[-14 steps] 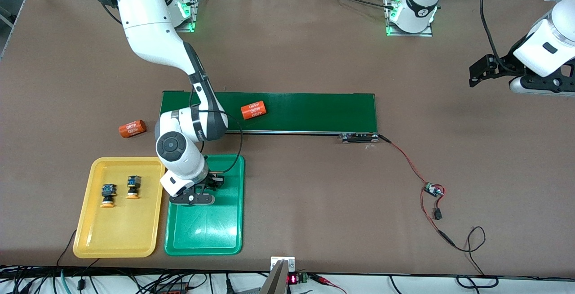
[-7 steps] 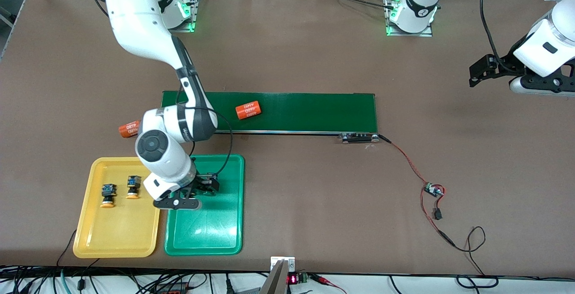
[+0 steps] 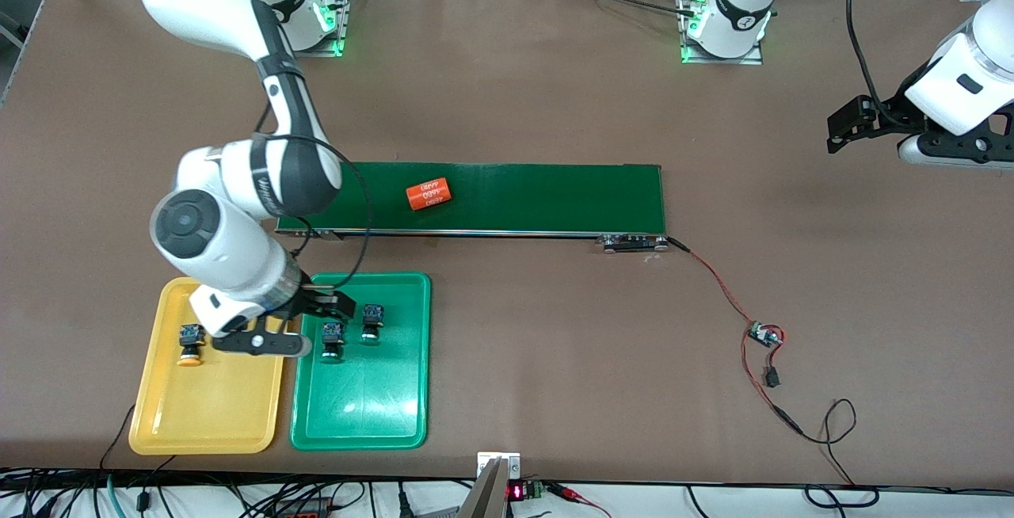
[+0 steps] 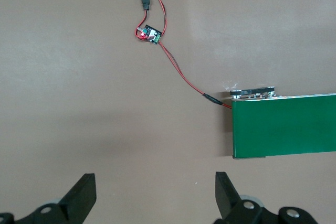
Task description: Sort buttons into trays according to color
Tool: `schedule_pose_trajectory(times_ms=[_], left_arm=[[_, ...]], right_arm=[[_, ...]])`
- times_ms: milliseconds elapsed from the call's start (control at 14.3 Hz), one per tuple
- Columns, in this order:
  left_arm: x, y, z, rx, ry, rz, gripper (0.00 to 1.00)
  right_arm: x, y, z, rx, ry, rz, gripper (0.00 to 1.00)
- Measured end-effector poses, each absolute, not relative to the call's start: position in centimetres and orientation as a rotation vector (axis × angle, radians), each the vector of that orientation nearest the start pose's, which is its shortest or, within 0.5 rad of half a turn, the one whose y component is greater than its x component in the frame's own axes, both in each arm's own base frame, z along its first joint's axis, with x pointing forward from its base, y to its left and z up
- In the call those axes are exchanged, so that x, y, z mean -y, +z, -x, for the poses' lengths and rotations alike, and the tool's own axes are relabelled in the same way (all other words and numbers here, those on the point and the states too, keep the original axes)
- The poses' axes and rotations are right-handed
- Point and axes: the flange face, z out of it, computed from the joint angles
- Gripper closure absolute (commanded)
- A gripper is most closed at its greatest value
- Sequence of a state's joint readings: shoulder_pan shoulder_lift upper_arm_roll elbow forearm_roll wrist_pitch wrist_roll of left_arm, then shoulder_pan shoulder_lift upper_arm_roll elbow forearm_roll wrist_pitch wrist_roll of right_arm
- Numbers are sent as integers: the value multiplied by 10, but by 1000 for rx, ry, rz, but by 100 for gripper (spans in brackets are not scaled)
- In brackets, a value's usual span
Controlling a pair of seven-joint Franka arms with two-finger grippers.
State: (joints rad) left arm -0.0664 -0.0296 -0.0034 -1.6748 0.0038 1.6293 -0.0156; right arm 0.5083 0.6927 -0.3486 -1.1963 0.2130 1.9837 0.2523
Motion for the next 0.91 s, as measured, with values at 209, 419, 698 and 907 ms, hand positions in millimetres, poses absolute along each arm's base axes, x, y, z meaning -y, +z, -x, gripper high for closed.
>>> schedule_pose_trajectory(times_ms=[209, 419, 698, 907], left_arm=[[38, 597, -547, -86, 24, 3136, 0], [38, 597, -547, -86, 24, 3136, 0], [38, 597, -547, -86, 24, 3136, 0], [38, 597, -547, -85, 24, 3136, 0]], right_arm=[[-151, 443, -722, -222, -191, 3160, 0], [-62, 477, -717, -307, -211, 3193, 0], [34, 515, -687, -293, -161, 3162, 0], [63, 538, -668, -277, -121, 3112, 0]])
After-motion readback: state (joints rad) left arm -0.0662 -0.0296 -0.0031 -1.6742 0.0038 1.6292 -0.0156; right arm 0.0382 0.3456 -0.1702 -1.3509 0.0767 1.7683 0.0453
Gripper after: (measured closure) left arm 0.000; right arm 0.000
